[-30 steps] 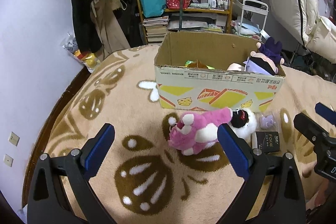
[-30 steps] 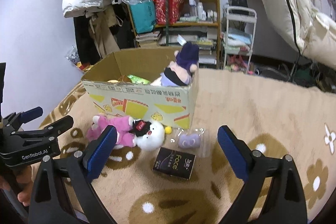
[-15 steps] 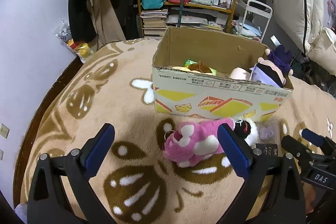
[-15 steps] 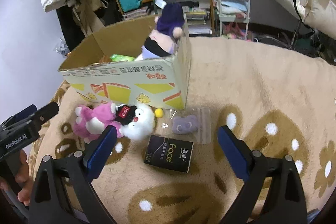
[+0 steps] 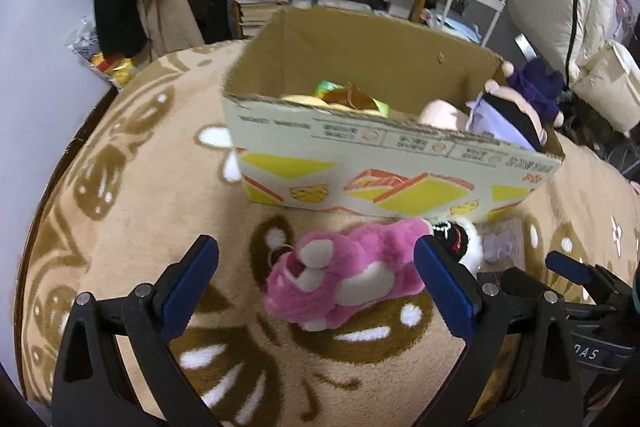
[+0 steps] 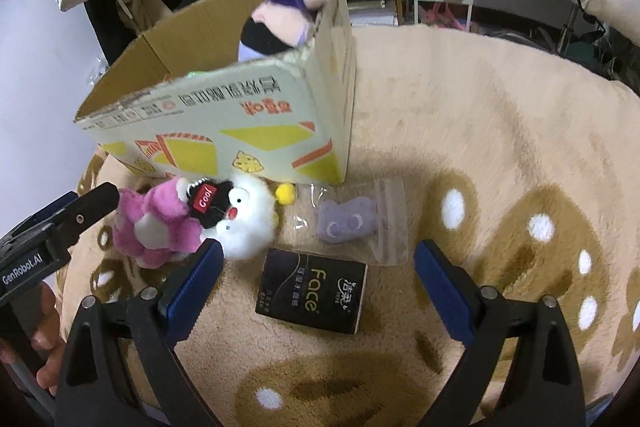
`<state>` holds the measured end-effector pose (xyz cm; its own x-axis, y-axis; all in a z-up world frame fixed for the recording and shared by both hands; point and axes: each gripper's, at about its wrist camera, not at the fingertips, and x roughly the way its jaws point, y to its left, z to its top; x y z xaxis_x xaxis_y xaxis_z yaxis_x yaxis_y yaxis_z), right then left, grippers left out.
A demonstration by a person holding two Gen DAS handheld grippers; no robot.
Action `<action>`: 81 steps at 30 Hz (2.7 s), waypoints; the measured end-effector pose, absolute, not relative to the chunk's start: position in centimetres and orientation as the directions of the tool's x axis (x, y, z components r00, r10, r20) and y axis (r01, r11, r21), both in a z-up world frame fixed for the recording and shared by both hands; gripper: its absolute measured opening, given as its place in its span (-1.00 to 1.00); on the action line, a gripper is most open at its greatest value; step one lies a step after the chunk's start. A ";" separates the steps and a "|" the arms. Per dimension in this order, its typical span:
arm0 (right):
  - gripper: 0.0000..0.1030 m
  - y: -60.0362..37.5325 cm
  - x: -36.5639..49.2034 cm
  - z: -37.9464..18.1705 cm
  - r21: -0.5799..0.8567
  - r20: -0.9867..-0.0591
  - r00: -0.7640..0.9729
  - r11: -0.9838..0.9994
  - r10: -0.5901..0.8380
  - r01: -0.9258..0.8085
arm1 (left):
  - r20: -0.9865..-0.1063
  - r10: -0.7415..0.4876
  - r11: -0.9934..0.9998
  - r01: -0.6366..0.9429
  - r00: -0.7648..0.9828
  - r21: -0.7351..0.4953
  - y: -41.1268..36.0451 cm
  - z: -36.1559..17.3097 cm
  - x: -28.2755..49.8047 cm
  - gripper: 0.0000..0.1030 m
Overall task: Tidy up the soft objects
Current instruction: 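Close left tool on pink plush bear while right tool grips black Face tissue pack, then lift pink bear and Face tissue pack and carry both over the box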
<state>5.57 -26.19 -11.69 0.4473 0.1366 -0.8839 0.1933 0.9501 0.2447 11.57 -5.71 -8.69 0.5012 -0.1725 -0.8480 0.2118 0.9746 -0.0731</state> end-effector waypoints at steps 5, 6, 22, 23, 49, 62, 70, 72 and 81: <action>0.95 -26.0 6.1 -12.9 0.237 -0.904 0.404 0.952 0.143 0.193 | -0.868 -0.181 0.967 0.243 0.463 -0.073 -7.0 -10.1 12.0 0.89; 0.95 -25.9 6.1 -13.1 0.236 -0.907 0.396 0.953 0.145 0.192 | -0.873 -0.176 0.966 0.251 0.455 -0.063 -7.6 -10.4 12.0 0.89; 0.89 -24.1 6.6 -15.3 0.194 -0.944 0.298 0.967 0.138 0.166 | -0.909 -0.093 0.963 0.270 0.406 0.022 -10.4 -13.7 13.4 0.89; 0.86 -24.1 6.7 -15.4 0.189 -0.945 0.298 0.968 0.133 0.167 | -0.910 -0.094 0.963 0.269 0.403 0.019 -10.4 -13.8 13.5 0.89; 0.37 -25.4 4.4 -14.7 0.252 -0.924 0.346 0.940 0.162 0.232 | -0.893 -0.114 0.975 0.220 0.435 -0.018 -6.0 -13.4 9.6 0.58; 0.37 -26.3 2.4 -10.0 0.278 -0.842 0.523 0.936 0.131 0.214 | -0.864 -0.071 0.982 0.187 0.499 0.027 -5.5 -10.7 8.2 0.58; 0.37 -26.3 2.0 -6.4 0.290 -0.729 0.675 0.944 0.113 0.156 | -0.783 -0.094 0.991 0.137 0.615 -0.011 -4.3 -6.7 5.9 0.58; 0.37 -26.3 1.4 -5.2 0.287 -0.689 0.718 0.947 0.101 0.142 | -0.752 -0.093 0.991 0.131 0.653 -0.009 -4.1 -5.8 5.0 0.58; 0.37 -26.8 1.2 -2.0 0.290 -0.573 0.815 0.951 0.080 0.110 | -0.567 -0.059 0.991 0.115 0.822 0.064 -4.2 -1.8 2.4 0.59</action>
<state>1.23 -26.84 -2.02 0.8155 0.0801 -0.5732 0.1102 0.9508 0.2896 2.43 -4.23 -1.76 0.8216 -0.0585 -0.5670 0.1148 0.9913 0.0641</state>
